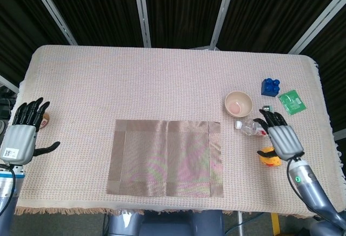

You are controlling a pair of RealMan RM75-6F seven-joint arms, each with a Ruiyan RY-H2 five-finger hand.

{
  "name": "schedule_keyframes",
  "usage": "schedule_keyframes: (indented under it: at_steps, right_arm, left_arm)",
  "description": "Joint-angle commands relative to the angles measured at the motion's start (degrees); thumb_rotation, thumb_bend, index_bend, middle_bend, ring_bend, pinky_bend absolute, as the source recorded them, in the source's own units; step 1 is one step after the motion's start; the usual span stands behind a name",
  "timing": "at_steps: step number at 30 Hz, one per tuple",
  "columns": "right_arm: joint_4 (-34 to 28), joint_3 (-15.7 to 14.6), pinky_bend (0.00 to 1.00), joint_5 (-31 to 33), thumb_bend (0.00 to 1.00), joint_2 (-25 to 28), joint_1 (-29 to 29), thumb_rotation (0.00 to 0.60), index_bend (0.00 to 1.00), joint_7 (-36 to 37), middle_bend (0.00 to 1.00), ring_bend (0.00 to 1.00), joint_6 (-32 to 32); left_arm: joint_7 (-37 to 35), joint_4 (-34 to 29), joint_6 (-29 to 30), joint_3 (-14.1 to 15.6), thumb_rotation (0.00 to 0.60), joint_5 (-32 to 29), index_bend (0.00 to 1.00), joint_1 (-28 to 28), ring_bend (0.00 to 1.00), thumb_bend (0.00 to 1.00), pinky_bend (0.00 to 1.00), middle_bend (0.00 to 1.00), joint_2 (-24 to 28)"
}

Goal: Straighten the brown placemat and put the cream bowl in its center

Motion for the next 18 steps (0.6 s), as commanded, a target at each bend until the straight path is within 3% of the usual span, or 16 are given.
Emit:
schedule_keyframes:
  at_steps: [1,5,10,18]
  right_arm:
    - [6.46,4.32,0.0,9.64,0.0,-5.47,7.93,0.6,0.25,-3.15,0.0,0.0,-8.75]
    - [12.02,6.19,0.0,17.57,0.0,-10.35,12.86,0.6,0.29,-5.53,0.0,0.0,-13.09]
    - [18.21,6.67,0.0,23.67,0.03,-15.71,17.17,0.6,0.34,-10.18,0.0,0.0,-13.58]
    - [23.63,5.73,0.0,27.89,0.13,-20.77,19.88,0.6,0.39,-13.54,0.0,0.0,-13.35]
  left_arm:
    - [-0.21,1.0,-0.85,-0.91,0.6,-1.28,0.0,-0.12,0.0,0.0,0.0,0.0,-0.17]
    - [-0.17,2.06,-2.2,-1.35,0.6,-2.6,0.0,-0.21,0.0,0.0,0.0,0.0,-0.58]
    - [-0.44,3.58,-3.66,-1.77,0.6,-3.35,0.0,-0.49,0.0,0.0,0.0,0.0,-1.11]
    - [-0.74,4.33,-4.66,-2.37,0.6,-3.96,0.0,-0.56,0.0,0.0,0.0,0.0,-1.32]
